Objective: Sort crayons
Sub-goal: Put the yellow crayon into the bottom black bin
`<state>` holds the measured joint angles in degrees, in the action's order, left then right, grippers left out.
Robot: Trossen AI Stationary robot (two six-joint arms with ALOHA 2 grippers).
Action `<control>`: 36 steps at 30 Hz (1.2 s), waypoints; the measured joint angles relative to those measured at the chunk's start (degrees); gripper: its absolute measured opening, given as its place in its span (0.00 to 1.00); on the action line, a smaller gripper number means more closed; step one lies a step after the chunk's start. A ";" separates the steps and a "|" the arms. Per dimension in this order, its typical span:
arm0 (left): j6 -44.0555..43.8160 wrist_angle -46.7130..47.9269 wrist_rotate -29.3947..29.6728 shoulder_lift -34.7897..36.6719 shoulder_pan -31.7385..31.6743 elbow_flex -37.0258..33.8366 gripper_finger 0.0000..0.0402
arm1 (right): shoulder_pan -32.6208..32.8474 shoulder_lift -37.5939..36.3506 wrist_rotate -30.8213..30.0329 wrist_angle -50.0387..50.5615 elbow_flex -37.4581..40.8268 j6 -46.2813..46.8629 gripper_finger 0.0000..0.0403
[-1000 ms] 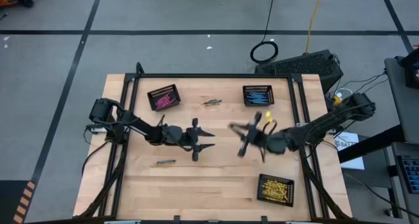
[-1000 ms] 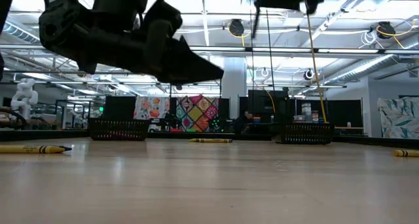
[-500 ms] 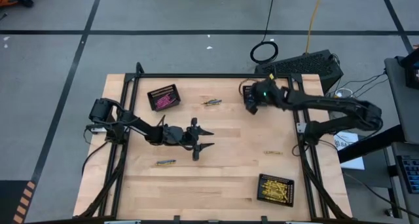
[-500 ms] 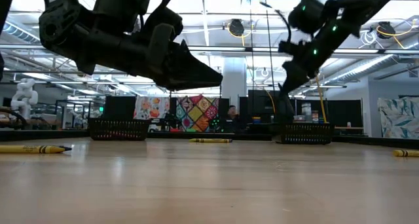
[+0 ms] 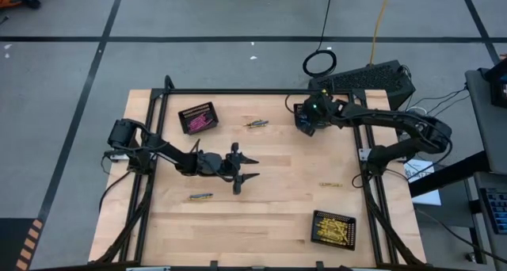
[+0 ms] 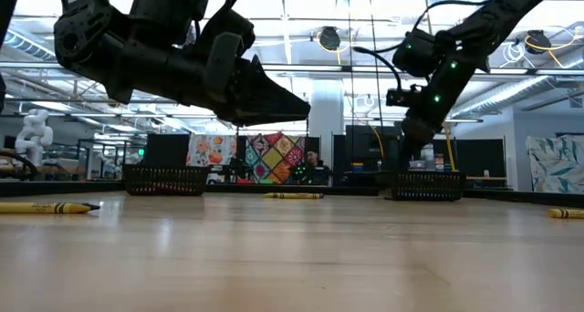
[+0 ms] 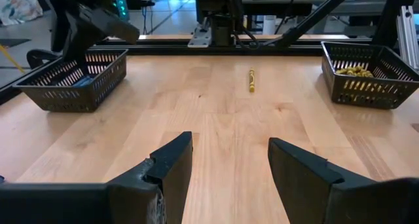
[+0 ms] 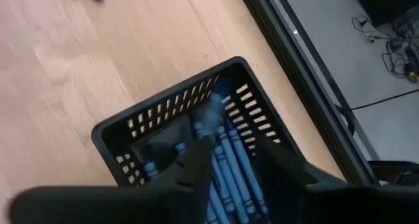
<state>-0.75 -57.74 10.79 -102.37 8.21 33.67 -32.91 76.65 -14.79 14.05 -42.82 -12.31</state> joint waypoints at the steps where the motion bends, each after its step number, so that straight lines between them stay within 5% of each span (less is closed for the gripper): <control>1: 0.00 -0.02 0.00 0.00 0.00 0.00 0.51 | 0.14 -0.44 0.03 1.12 -0.49 0.75 0.30; 9: -0.04 -0.11 0.00 0.00 0.00 0.00 0.51 | 7.68 -9.54 0.04 8.09 -2.67 9.07 0.40; 14: 0.02 -0.11 0.45 0.00 -0.04 0.00 0.51 | 20.84 -17.09 6.32 17.22 -2.65 14.39 0.36; 19: 0.04 -0.11 0.68 0.00 -0.57 0.00 0.51 | 35.57 -20.93 8.91 26.46 -2.65 29.18 0.32; 25: 0.04 -0.03 0.68 0.00 -0.79 0.00 0.51 | 51.14 -20.00 8.82 35.80 -2.65 48.37 0.29; 29: 0.05 0.20 0.68 0.00 -0.79 0.00 0.51 | 57.81 -18.43 7.41 33.31 -0.42 59.12 0.28; 36: 0.02 0.33 0.68 0.00 -0.79 0.00 0.51 | 61.91 -14.37 5.76 27.75 7.68 60.55 0.37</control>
<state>-0.73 -57.41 11.46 -102.37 7.42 33.67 29.00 62.29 -9.03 41.80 -35.14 48.24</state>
